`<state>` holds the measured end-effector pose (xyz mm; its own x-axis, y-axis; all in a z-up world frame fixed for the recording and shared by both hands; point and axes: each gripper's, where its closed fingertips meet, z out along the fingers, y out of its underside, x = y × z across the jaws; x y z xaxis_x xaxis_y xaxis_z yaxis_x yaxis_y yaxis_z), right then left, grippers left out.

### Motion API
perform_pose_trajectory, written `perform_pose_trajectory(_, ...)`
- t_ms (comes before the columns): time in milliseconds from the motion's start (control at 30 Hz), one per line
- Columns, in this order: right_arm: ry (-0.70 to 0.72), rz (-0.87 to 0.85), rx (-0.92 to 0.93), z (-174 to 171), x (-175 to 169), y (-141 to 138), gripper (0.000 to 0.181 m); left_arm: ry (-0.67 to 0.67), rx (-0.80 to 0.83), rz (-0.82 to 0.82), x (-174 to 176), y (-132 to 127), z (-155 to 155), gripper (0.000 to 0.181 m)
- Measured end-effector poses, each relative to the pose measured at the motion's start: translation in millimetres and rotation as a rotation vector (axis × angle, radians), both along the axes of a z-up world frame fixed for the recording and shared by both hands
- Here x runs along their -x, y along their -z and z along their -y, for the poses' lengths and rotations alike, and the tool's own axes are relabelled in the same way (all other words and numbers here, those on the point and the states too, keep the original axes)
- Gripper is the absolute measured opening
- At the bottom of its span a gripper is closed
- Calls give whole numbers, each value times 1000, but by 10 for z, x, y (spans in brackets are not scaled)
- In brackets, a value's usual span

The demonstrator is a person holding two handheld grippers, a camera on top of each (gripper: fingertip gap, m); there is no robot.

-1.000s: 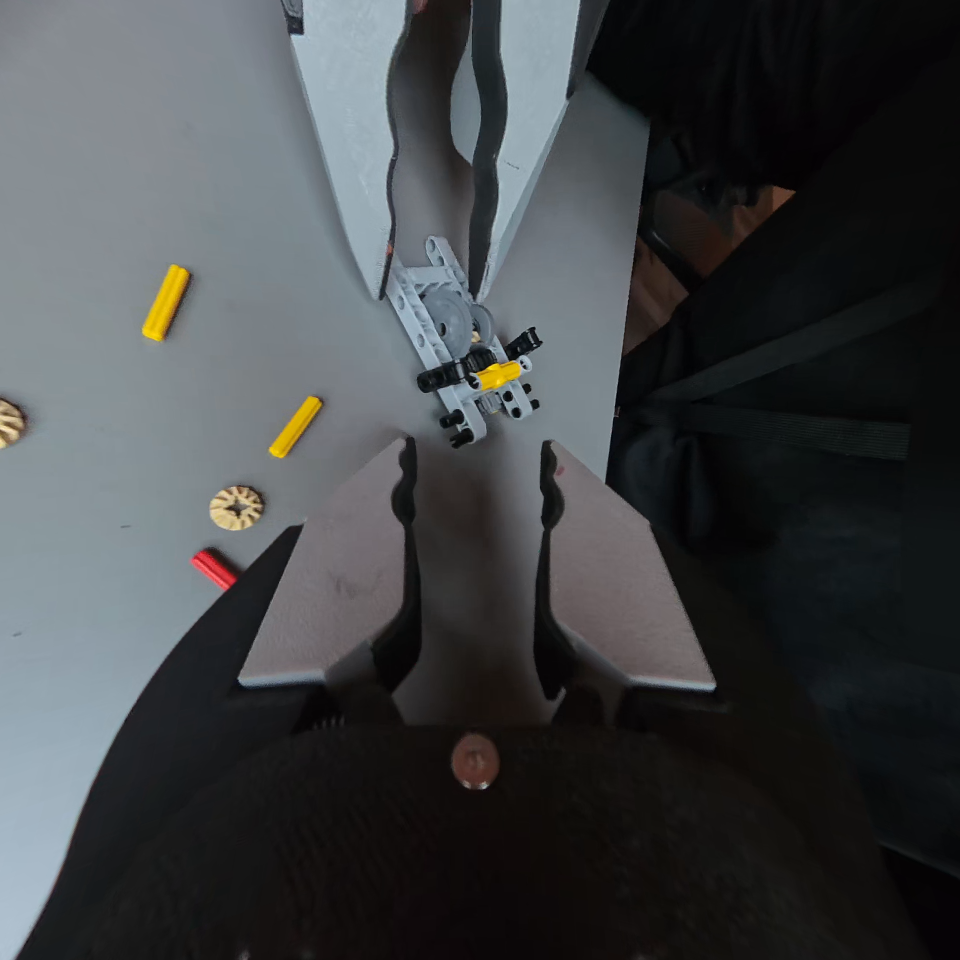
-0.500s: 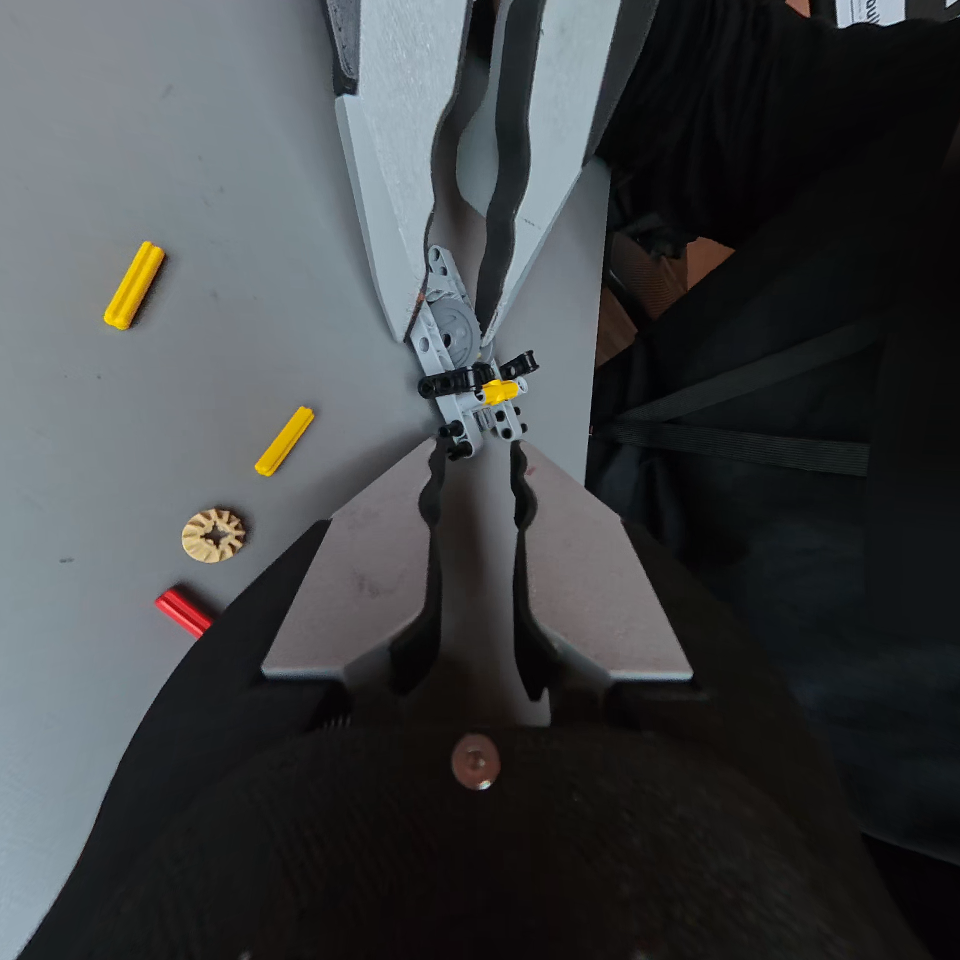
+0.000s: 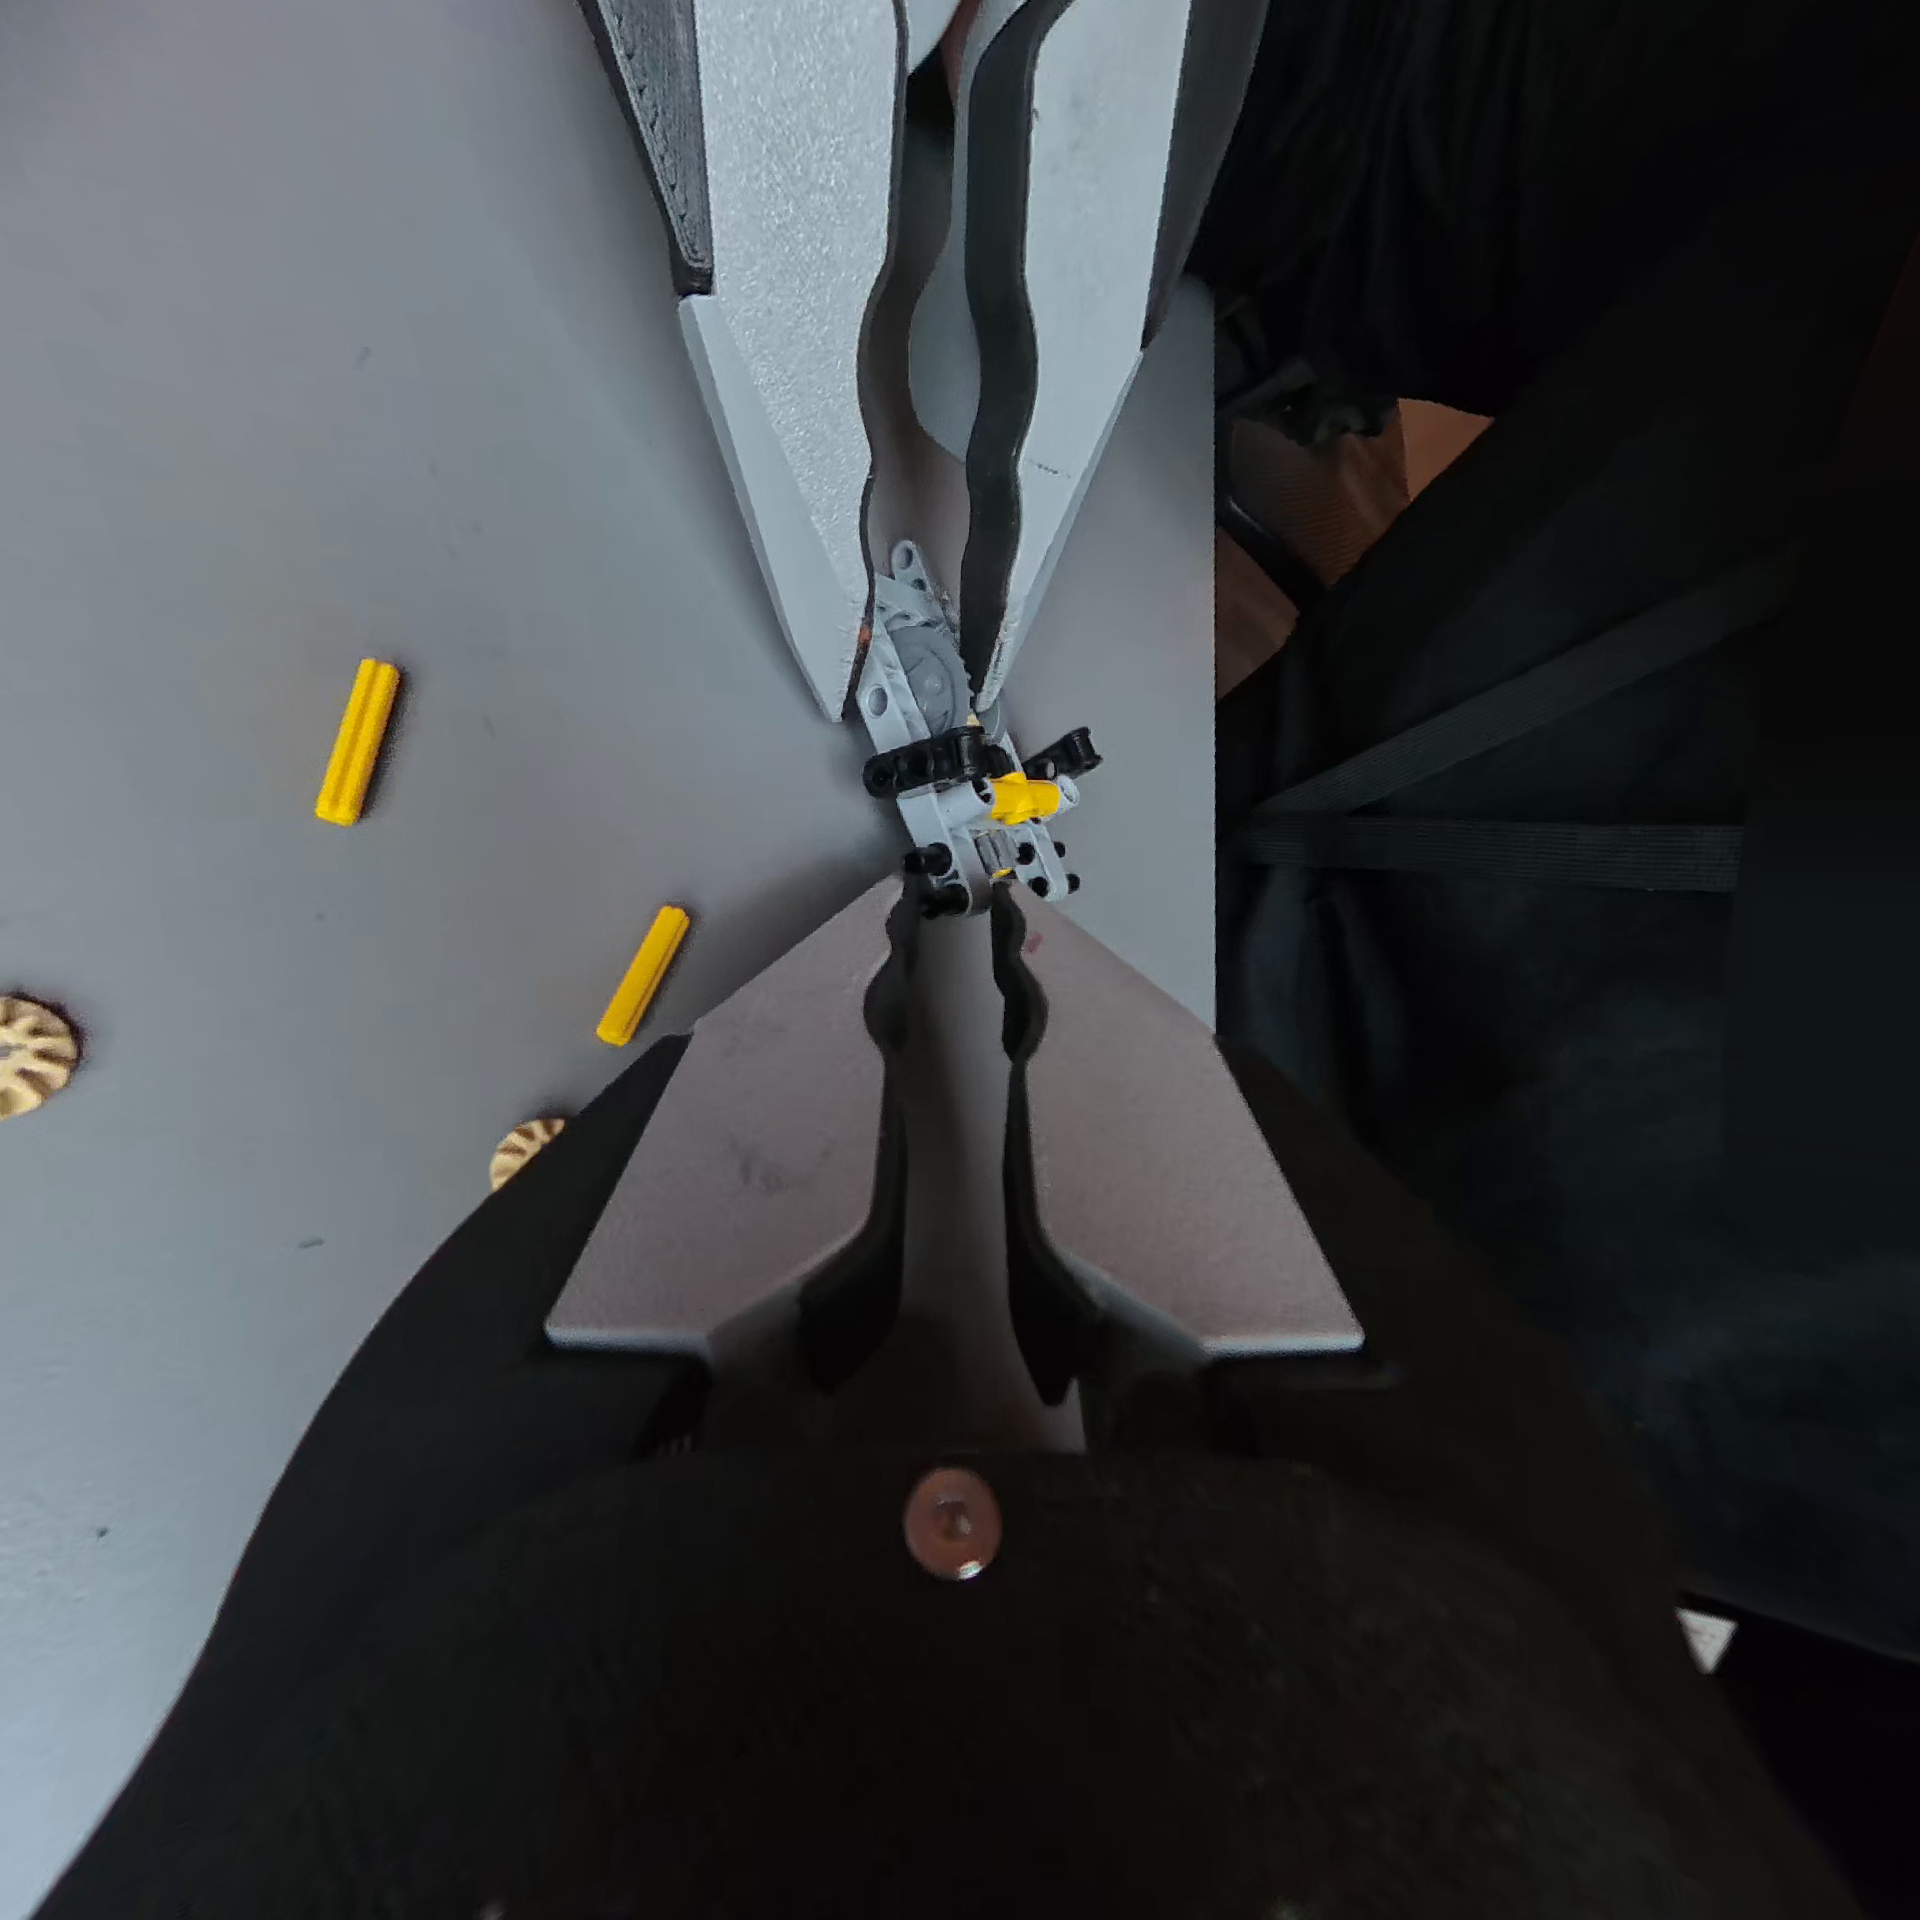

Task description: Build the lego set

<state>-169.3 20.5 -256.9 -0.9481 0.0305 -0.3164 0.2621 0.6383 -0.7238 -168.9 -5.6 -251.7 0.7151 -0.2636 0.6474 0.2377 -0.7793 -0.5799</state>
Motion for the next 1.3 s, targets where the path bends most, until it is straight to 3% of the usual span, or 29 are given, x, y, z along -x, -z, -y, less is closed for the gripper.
perform_pose_trajectory(500, 88, -63, -8, -74, -46, -23, 16, 39, -20, -3, 6, -13, -55, 10)
perform_pose_trajectory(633, 97, -89, -17, -73, -47, -26, 15, 18, -2, -12, 30, 14, -62, 25)
perform_pose_trajectory(800, 105, -133, -31, -65, -36, -26, 15, -4, -20, -17, 53, -40, -64, 27)
perform_pose_trajectory(900, 109, -145, -29, -61, -35, -30, 13, -48, -27, -34, 103, -107, -142, 40)
perform_pose_trajectory(1100, 111, -157, -14, -56, -40, -32, 13, 3, -4, -215, 29, -102, -297, 45)
perform_pose_trajectory(1300, 114, -212, -11, -52, -53, -39, 13, 74, 39, -351, -106, -17, -323, 31)
